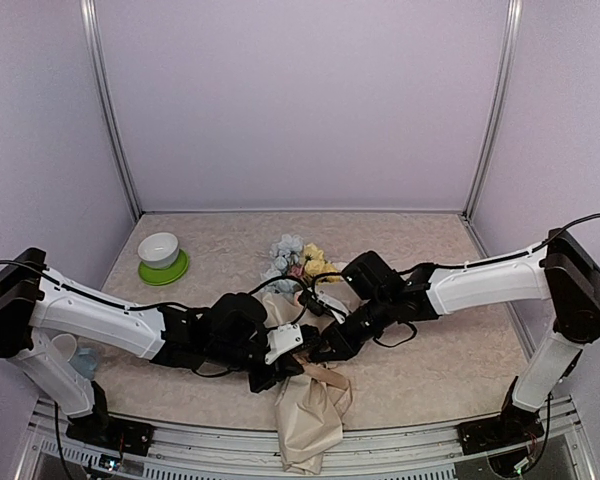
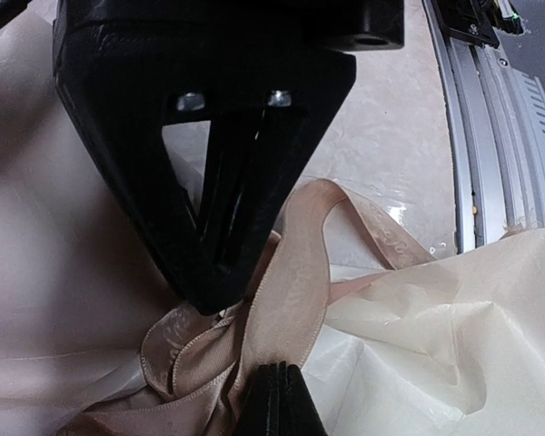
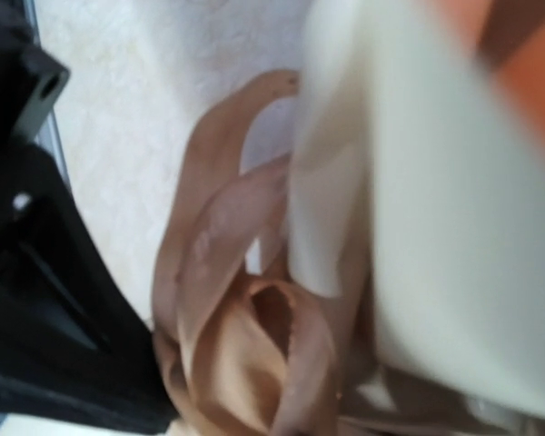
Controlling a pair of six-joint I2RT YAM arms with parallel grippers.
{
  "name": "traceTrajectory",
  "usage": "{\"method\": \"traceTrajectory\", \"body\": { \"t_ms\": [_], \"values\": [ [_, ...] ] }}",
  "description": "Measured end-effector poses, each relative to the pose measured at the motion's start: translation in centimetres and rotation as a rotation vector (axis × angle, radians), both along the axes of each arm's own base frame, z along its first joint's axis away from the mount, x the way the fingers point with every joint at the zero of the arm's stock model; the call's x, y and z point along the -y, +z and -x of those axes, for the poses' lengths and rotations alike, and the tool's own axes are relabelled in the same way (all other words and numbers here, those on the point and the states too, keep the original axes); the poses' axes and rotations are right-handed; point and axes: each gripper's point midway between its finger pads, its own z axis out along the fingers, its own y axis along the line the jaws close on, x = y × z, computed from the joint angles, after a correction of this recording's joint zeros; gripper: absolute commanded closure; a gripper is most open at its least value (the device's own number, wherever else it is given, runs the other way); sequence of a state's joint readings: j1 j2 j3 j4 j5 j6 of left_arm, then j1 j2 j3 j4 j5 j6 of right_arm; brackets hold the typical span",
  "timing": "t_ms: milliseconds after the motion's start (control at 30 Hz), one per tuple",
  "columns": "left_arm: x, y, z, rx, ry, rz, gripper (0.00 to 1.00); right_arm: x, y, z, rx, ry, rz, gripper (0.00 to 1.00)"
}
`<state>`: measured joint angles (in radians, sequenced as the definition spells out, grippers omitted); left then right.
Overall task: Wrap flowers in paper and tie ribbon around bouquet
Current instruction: Cross the half-tied ribbon over the folded bouquet.
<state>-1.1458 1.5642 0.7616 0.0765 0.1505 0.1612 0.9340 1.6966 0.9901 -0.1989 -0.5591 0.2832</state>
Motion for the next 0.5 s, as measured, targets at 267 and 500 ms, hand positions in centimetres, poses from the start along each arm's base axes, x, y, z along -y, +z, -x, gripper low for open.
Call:
{"method": "traceTrajectory", "body": {
  "t_ms": [267,500],
  "values": [
    [0.1,0.1,-0.1,0.002,0.002,0.006,1.00,-0.3,0.5,0.0,-0.012,0.001,-0.014,1.00],
    [0.5,0.7,-0.7,0.015,0.030,0.038,1.00,-1.0,2.2,0.3,-0.051,-0.018,-0.080,1.00]
  ]
}}
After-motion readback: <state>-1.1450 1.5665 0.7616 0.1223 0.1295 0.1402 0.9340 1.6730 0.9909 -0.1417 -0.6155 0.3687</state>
